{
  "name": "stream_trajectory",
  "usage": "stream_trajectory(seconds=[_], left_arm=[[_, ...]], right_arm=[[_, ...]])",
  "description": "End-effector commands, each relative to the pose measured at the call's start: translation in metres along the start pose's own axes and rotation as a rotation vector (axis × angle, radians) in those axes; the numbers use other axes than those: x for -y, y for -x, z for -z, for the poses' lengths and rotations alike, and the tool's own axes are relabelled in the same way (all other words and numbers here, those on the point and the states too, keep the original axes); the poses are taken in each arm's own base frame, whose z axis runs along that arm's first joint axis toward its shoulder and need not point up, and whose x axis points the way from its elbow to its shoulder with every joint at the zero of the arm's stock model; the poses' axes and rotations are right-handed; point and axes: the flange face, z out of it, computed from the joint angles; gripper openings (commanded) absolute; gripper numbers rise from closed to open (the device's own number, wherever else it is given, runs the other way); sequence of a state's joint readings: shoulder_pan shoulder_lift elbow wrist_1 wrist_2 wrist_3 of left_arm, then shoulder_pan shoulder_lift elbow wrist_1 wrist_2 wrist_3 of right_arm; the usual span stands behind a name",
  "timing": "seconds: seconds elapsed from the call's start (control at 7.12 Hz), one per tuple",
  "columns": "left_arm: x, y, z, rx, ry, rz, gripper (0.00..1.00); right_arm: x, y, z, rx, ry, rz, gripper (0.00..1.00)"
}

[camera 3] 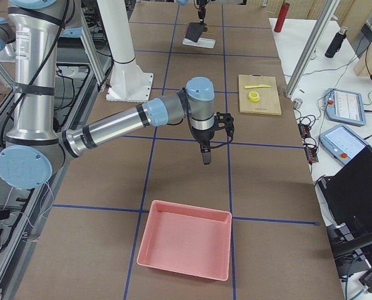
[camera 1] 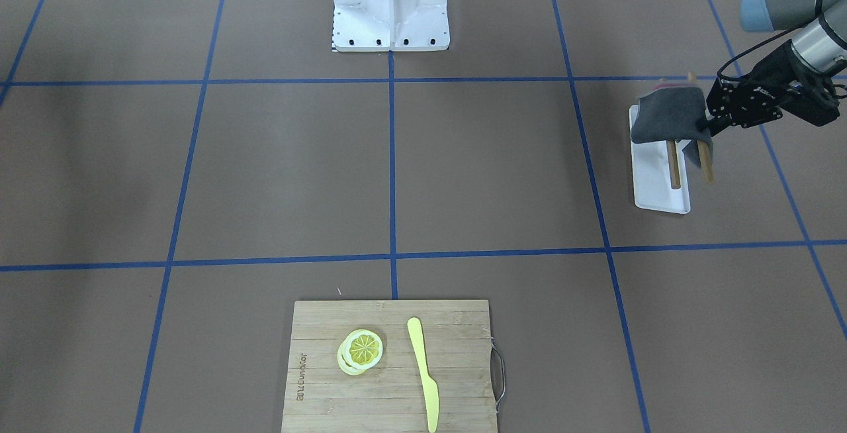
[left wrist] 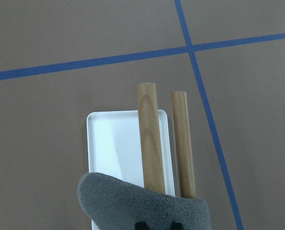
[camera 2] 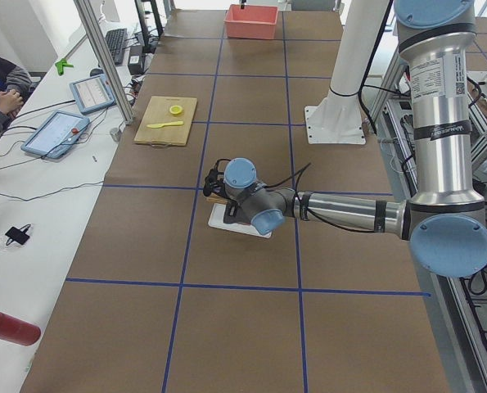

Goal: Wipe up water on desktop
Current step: 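Grasp the gray cloth from the white tray with the left gripper and lift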

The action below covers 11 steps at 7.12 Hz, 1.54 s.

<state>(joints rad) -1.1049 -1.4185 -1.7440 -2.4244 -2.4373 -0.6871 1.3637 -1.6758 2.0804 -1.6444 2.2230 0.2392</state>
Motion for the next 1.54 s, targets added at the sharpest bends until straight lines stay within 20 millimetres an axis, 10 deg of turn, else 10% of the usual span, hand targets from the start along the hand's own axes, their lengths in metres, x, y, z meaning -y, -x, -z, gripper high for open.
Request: stream_trajectory(seconds=[0.0, 0.84, 1.4], left_arm=[[0.0, -0.001, 0.004, -0.009, -0.016, -0.005, 0.0], [0.016, -0.022, 0.023, -0.029, -0.069, 0.096, 0.0], [0.086, -0.092, 0.035, -0.091, -0.202, 0.334, 0.0]], right_arm=[[0.0, 0.0, 0.0, 0.0, 0.001, -0.001, 1.0], [0.0, 0.001, 0.001, 0.002, -0.002, 0.002, 1.0], [0.033, 0.055, 0.01, 0.038, -0.04, 0.114, 1.0]])
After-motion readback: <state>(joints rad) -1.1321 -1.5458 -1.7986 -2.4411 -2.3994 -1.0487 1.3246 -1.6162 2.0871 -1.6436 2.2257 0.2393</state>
